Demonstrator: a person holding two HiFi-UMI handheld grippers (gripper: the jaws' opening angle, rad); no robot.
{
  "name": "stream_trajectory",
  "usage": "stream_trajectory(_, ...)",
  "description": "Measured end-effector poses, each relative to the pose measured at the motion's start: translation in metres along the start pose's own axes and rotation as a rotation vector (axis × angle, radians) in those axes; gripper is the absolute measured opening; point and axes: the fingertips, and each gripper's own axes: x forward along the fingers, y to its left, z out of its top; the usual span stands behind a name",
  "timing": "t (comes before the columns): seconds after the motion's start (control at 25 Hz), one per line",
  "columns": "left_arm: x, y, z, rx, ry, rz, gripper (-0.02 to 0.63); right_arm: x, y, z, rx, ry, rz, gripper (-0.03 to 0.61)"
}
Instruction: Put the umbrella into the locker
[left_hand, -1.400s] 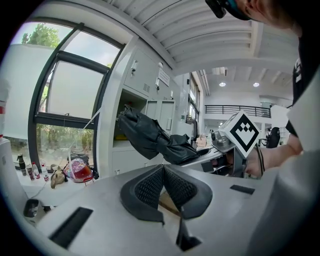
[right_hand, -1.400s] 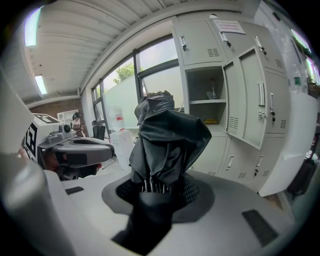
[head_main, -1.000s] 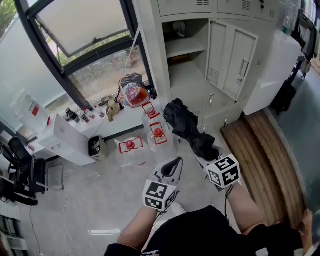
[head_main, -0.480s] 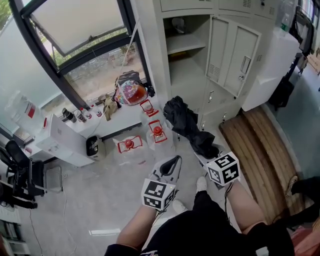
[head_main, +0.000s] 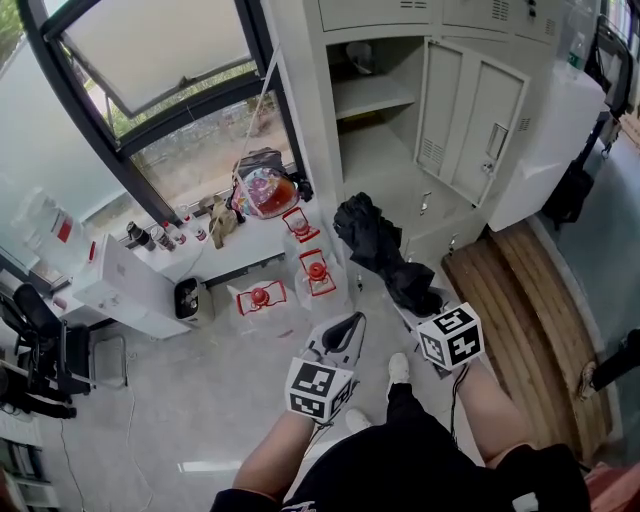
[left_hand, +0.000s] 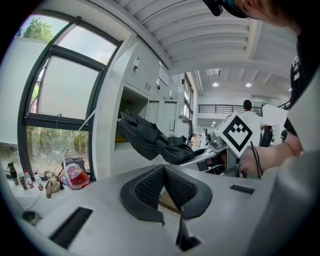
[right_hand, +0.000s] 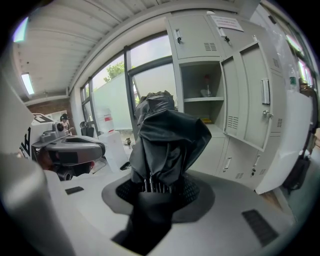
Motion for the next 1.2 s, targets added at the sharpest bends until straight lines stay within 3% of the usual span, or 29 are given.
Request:
stream_trajectory(0.56, 0.074, 0.028, 0.015, -0.022, 0.010, 0.022, 0.015, 0.037, -0.079, 0.024, -0.004, 0.024, -0.012, 0.201)
stream_trajectory(1.2, 0.159, 0.053, 0.031, -0.023, 0.020, 0.013, 0.015, 0.094, -0.166, 0.060, -0.092, 0.072, -0.046, 0.201)
